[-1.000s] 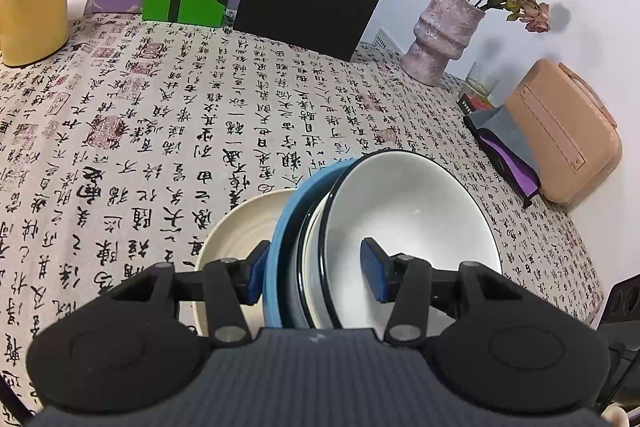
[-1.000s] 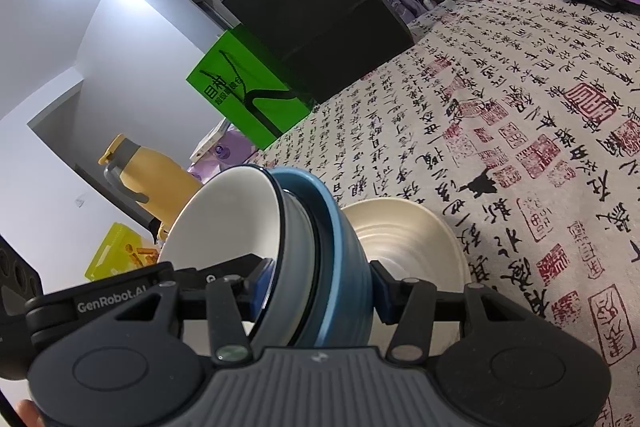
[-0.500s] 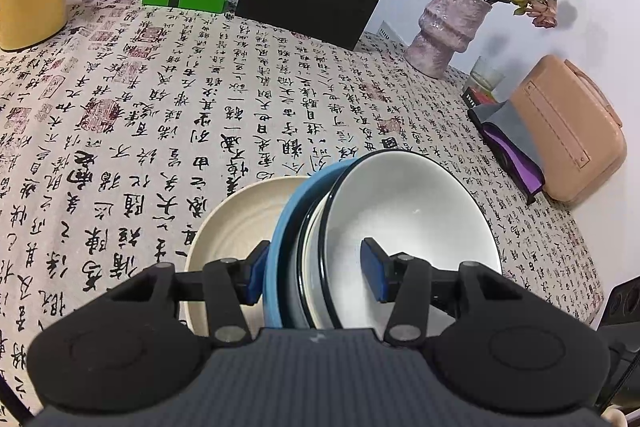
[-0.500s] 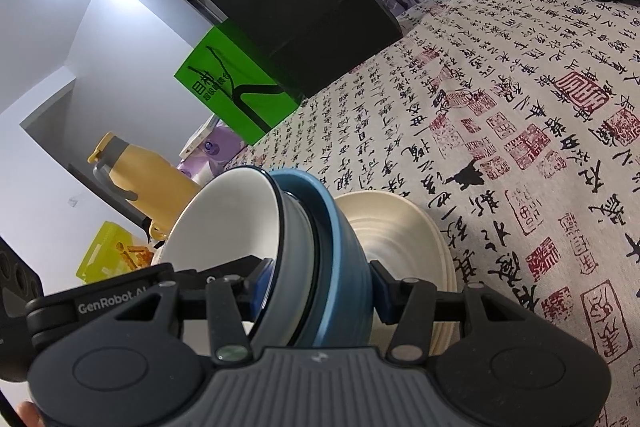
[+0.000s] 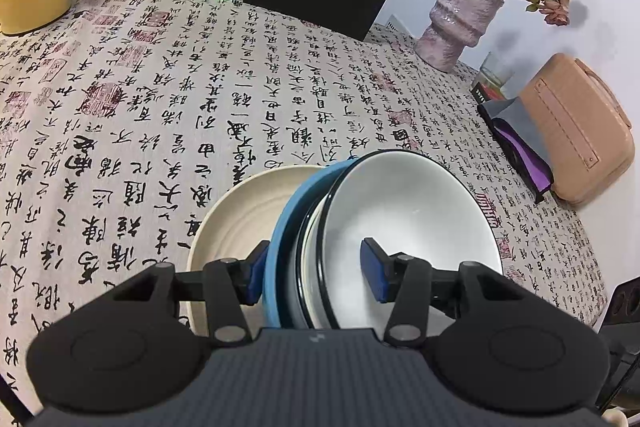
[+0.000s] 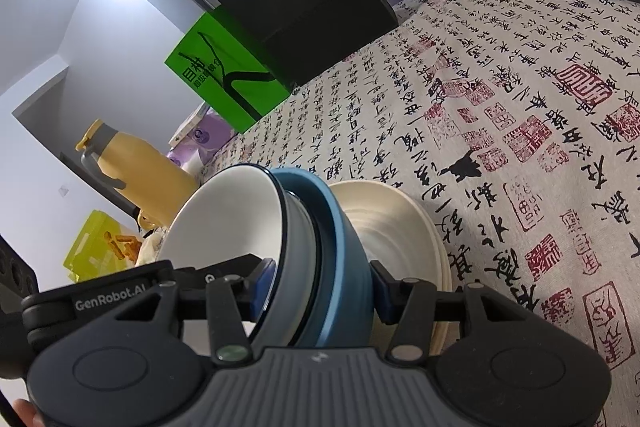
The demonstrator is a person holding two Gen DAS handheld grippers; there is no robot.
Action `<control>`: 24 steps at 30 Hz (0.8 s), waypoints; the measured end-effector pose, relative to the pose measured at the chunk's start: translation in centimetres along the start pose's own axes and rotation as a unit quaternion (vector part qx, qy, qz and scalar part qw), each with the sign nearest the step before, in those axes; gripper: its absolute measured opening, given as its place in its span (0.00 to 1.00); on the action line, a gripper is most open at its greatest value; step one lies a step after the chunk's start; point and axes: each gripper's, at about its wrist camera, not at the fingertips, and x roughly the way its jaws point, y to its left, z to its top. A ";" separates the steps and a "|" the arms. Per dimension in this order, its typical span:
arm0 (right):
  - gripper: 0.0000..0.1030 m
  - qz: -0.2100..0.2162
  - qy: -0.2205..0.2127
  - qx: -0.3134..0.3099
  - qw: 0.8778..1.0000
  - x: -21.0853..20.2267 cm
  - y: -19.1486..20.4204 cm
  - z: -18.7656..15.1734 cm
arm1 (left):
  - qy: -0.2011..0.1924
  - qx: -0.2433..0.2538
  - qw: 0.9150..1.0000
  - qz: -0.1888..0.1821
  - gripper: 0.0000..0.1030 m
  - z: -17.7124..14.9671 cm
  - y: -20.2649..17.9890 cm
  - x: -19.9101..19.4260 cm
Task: Organize plates and bowls
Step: 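Lower the blue bowl stack onto the cream plate stack with both tools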
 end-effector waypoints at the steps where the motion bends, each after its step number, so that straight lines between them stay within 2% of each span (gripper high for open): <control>1: 0.48 -0.001 -0.001 0.000 1.000 0.0 0.0 0.0 | 0.001 0.000 1.000 0.001 0.47 0.0 0.1 0.1; 18: 0.47 -0.015 0.002 -0.032 0.999 0.6 0.1 0.1 | 0.002 0.006 1.000 0.010 0.45 -0.1 0.1 0.7; 21: 0.47 -0.010 0.000 -0.030 0.999 0.4 -0.2 0.2 | -0.002 0.009 1.000 0.010 0.46 -0.2 -0.1 0.6; 24: 0.48 -0.010 -0.010 -0.043 0.999 -0.1 0.0 0.2 | -0.011 0.013 1.000 0.009 0.53 -0.3 -0.2 0.2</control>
